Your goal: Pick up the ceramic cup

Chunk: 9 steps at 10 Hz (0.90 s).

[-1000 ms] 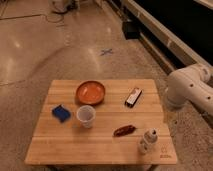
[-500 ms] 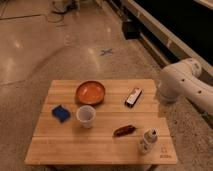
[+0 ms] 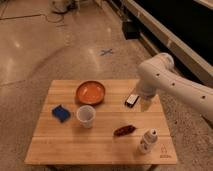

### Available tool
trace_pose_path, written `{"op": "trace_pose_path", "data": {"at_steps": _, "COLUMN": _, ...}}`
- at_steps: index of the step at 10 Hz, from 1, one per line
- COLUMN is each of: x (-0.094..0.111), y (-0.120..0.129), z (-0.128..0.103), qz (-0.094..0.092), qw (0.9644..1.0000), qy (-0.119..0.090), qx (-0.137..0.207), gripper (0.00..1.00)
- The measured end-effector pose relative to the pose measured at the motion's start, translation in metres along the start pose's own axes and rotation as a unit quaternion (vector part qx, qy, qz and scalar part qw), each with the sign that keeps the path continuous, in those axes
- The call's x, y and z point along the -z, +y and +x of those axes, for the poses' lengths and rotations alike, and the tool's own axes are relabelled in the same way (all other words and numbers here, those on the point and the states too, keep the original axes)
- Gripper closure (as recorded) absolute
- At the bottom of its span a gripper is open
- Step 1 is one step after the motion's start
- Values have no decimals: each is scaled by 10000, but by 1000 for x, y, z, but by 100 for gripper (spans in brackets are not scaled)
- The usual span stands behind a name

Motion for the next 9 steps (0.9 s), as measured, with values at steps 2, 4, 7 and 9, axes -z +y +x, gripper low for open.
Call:
{"op": "trace_pose_path", "data": {"at_steps": 2, "x": -14, "y": -11, "z": -43, "qz": 21, "qw": 9983, "qy": -165, "qx": 551, "gripper": 35}}
{"op": "trace_pose_path", "data": {"at_steps": 4, "x": -24, "y": -15, "z": -71, "qz": 3, "qw": 9957, "qy": -310, "qx": 877, "gripper": 35}}
{"op": "trace_pose_path", "data": {"at_steps": 7, "x": -37, "y": -10, "z": -113, "qz": -106, "qw": 9892, "qy": -632, "qx": 1319, "gripper": 35}}
{"op": "trace_pose_path", "data": {"at_steps": 9, "x": -46, "y": -4, "z": -135, "qz": -187, "qw": 9840, "qy": -842, "qx": 1557, "gripper": 35}}
